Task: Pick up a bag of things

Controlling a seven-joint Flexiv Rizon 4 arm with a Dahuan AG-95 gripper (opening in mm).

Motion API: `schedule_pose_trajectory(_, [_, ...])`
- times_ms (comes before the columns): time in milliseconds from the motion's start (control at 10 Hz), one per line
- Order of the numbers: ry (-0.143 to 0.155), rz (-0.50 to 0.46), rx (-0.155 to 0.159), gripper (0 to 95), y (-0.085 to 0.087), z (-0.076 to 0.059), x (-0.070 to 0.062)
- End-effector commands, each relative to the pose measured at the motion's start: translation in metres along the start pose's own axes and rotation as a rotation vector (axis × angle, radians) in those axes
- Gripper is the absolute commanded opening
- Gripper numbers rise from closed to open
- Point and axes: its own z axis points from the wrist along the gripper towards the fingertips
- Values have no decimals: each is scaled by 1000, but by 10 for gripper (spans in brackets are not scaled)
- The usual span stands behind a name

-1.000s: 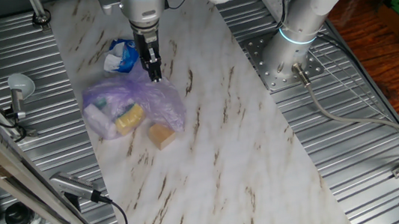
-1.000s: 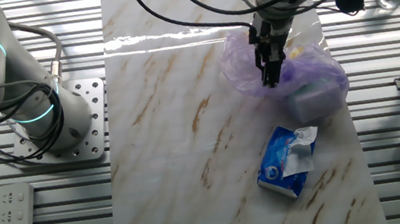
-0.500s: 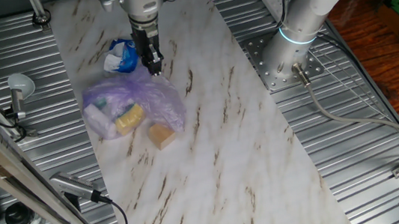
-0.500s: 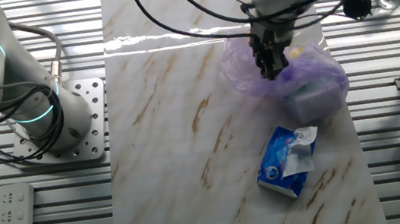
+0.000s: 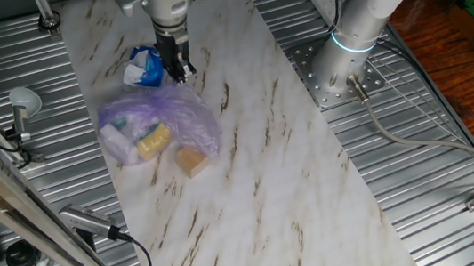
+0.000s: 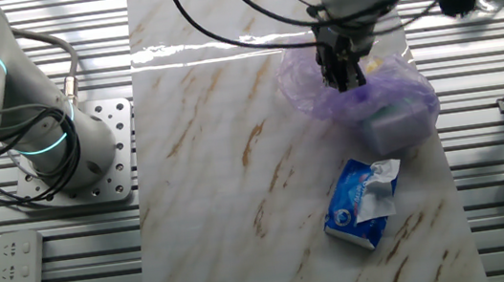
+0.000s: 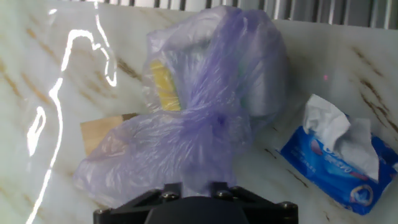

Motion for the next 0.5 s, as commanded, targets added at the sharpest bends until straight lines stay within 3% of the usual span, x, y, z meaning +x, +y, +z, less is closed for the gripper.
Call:
schedule_pose_trajectory(100, [19, -34, 87, 0, 1, -5, 1])
schedule_pose_trajectory(500, [17, -23, 84, 0, 2, -6, 1])
